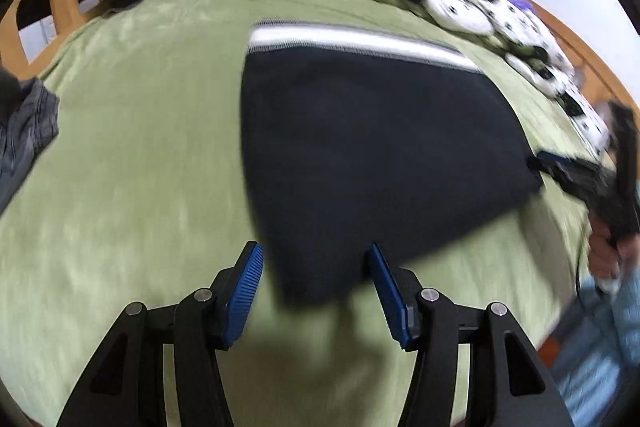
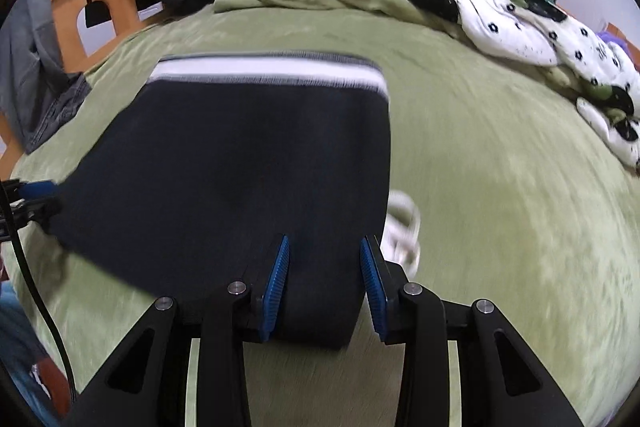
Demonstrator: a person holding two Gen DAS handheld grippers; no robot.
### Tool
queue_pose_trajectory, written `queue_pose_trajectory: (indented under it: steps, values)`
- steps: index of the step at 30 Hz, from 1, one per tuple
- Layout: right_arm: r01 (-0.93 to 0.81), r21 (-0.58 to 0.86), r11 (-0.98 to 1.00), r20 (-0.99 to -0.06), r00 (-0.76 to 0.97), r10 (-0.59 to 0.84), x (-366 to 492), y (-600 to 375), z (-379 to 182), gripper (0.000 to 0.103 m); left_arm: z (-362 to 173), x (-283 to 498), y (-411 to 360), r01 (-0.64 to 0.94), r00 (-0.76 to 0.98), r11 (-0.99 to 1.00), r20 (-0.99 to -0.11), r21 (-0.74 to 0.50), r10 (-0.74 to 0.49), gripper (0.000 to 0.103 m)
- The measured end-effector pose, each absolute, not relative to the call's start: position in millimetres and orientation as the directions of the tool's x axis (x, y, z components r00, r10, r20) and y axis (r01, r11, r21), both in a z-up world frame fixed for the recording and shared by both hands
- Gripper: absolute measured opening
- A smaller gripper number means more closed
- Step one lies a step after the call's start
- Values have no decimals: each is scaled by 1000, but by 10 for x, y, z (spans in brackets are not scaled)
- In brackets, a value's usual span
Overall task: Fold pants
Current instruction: 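Press the folded sweatpants flat and release with both tools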
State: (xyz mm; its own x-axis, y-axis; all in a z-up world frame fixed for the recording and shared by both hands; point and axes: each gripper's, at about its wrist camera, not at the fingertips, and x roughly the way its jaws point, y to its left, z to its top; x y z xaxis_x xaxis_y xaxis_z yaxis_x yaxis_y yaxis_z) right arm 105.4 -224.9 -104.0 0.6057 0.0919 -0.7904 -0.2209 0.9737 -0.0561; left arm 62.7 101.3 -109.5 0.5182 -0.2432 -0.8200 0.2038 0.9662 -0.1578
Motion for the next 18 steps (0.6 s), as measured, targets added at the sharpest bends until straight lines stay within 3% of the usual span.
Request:
queue_pose_trajectory:
  steps: [2,5,8,11,18]
  values:
    - [-214,-64,975,-785,614,83,1006,-2216,-1061,37,-1194,496,1022,189,536,978,-825,-93,-182,53]
    - [-212,-106,971,-769,637,55,994,-2121,-1062,37,-1341,518,894,200,545,979,-833,20,-94,31]
    - [-209,-129,969,-759,650,40,975,-2082,-1084,37,-1379,642,880,144,583,990,-808,-1,-86,13]
    - [-212,-135,968,-758,651,37,971,-2094,-1124,38,-1406,721,950,69,590,996,-802,-64,-92,12]
    - [-202,-136,970,-757,652,30,938,-2105,-1148,38,-1407,613,959,54,579,996,-810,-75,-92,14]
